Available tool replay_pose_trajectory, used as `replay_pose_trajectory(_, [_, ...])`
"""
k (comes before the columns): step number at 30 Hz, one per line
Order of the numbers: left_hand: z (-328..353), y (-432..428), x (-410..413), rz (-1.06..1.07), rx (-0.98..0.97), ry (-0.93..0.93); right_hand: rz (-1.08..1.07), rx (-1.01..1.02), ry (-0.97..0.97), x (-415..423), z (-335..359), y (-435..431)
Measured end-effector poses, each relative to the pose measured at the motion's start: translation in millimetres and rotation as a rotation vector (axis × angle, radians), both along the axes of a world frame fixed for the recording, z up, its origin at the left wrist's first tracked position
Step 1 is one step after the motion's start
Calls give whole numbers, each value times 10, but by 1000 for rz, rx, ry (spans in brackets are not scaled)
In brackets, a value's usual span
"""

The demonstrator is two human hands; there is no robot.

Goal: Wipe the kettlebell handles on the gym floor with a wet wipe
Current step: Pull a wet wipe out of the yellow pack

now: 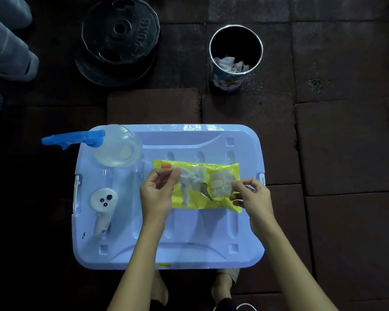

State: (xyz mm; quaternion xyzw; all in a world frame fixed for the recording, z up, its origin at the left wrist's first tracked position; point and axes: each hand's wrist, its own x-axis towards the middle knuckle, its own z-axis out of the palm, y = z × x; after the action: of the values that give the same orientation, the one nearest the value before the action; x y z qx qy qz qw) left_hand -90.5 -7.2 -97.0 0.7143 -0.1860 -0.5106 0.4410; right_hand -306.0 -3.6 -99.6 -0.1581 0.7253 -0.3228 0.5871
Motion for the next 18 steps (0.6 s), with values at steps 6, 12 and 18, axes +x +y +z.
replay_pose_trajectory(6, [178,85,327,-91,-89,-147,357,-206,30,488,-62,78])
replay_pose_trajectory(12, [51,130,608,-70,3,-53,1000,-494,760,1012,-676,250])
replay_pose_trajectory(18, [-184,141,690,-177,110,-6,1076,-404,796,1124,-690,241])
